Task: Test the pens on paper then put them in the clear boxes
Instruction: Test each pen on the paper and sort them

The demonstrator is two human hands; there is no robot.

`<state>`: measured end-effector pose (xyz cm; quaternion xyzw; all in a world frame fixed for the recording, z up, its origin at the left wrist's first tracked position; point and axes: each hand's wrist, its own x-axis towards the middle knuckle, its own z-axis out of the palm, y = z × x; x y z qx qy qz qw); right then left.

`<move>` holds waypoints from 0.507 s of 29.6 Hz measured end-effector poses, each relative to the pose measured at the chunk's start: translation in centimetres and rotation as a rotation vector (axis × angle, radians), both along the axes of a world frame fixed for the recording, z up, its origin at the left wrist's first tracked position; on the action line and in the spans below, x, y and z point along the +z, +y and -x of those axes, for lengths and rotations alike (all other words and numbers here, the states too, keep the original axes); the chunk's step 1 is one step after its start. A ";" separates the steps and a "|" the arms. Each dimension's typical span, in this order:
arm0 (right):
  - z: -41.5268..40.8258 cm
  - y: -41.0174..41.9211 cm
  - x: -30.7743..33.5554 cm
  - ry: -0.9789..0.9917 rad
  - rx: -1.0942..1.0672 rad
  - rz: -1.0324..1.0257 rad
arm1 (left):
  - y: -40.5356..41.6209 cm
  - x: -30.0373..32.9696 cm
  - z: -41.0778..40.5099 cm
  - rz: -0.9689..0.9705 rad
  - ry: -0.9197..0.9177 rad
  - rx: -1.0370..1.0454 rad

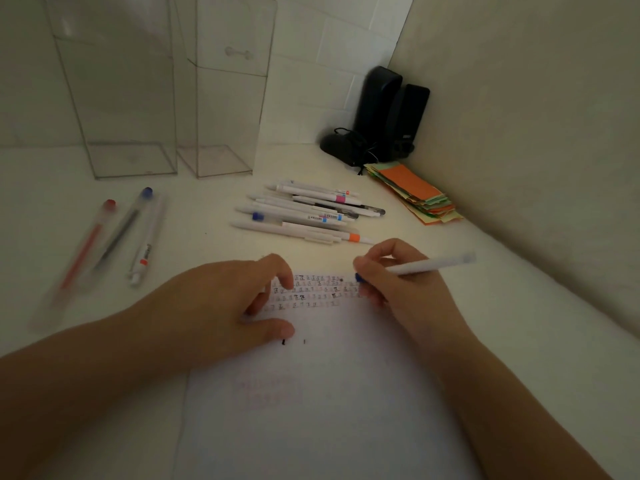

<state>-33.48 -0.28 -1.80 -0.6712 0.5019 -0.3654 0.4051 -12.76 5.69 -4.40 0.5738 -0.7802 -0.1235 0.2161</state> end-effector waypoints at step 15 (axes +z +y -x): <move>-0.7 -0.9 -1.7 0.125 -0.048 0.127 | -0.3 0.2 0.1 -0.033 0.061 -0.005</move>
